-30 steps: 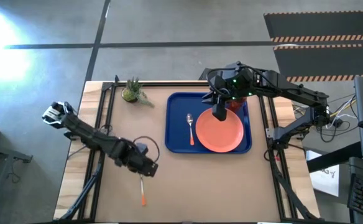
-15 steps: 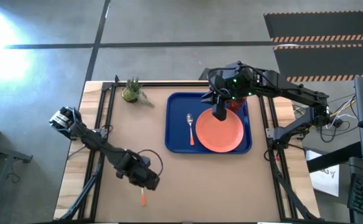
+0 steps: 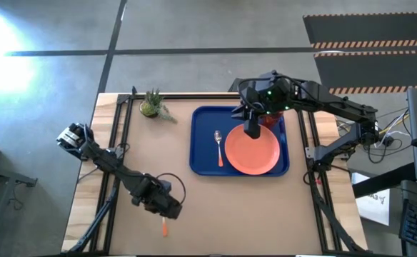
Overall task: Pick and place plate/cup/fork/spoon on tray
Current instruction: Put the orange fork on the blue serving tray to the left of the orange spoon
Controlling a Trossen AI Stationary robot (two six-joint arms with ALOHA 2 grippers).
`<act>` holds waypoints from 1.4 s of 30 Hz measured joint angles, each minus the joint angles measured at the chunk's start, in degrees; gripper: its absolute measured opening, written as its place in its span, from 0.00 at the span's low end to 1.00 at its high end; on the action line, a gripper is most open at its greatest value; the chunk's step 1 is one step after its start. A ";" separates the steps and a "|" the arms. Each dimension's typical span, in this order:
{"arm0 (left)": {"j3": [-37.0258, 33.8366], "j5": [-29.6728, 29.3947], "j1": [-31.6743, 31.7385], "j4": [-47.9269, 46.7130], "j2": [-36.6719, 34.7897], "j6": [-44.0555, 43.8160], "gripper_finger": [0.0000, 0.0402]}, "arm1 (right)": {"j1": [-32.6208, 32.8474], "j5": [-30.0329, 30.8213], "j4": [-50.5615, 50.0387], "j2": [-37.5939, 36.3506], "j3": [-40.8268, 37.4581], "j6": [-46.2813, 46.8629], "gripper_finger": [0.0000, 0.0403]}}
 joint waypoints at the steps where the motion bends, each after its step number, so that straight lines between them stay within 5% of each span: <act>1: -0.35 0.00 0.02 0.01 0.00 -1.14 0.29 | 0.00 0.00 -0.01 0.00 -0.11 -0.07 0.18; 13: -4.06 -1.51 0.02 6.52 0.35 -12.39 0.38 | 0.00 0.00 0.89 0.00 -2.03 -1.86 0.19; 23: -7.71 1.60 0.04 12.88 1.82 -13.13 0.38 | 0.00 0.00 1.11 0.02 -2.07 -2.86 0.17; 42: -7.66 0.83 0.09 10.07 1.92 -12.48 0.24 | 0.00 -0.03 1.26 0.04 -2.32 -2.60 0.17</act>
